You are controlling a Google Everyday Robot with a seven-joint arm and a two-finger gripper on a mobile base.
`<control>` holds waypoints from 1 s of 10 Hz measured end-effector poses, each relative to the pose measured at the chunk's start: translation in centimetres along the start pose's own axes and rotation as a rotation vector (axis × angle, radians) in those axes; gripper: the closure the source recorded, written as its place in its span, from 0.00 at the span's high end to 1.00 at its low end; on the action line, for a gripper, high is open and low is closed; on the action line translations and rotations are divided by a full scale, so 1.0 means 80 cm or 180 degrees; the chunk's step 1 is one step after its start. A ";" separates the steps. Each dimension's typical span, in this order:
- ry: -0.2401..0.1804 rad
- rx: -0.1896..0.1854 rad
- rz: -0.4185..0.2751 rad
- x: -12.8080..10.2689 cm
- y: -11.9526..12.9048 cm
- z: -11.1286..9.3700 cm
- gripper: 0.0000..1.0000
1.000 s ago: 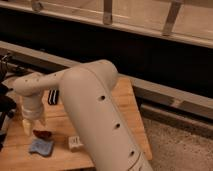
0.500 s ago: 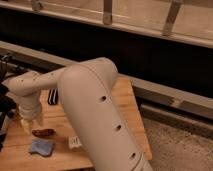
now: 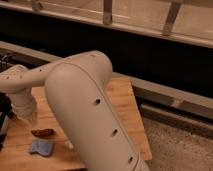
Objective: Place the pepper on the white sponge
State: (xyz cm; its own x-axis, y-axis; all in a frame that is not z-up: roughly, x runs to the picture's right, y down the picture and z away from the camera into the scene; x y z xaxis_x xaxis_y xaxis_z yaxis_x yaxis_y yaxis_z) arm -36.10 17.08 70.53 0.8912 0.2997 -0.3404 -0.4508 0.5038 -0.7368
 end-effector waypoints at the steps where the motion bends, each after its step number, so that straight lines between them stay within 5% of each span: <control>1: 0.0021 -0.0034 0.0007 -0.001 0.003 0.006 0.63; 4: 0.0122 -0.0148 0.0178 0.014 -0.027 0.048 0.80; 10: 0.0330 -0.0322 0.0429 0.040 -0.052 0.091 0.80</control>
State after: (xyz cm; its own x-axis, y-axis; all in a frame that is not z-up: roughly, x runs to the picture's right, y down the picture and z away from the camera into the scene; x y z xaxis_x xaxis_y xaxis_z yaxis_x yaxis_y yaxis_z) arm -31.75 21.82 76.77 0.8258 0.2713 -0.4943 -0.5638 0.3793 -0.7337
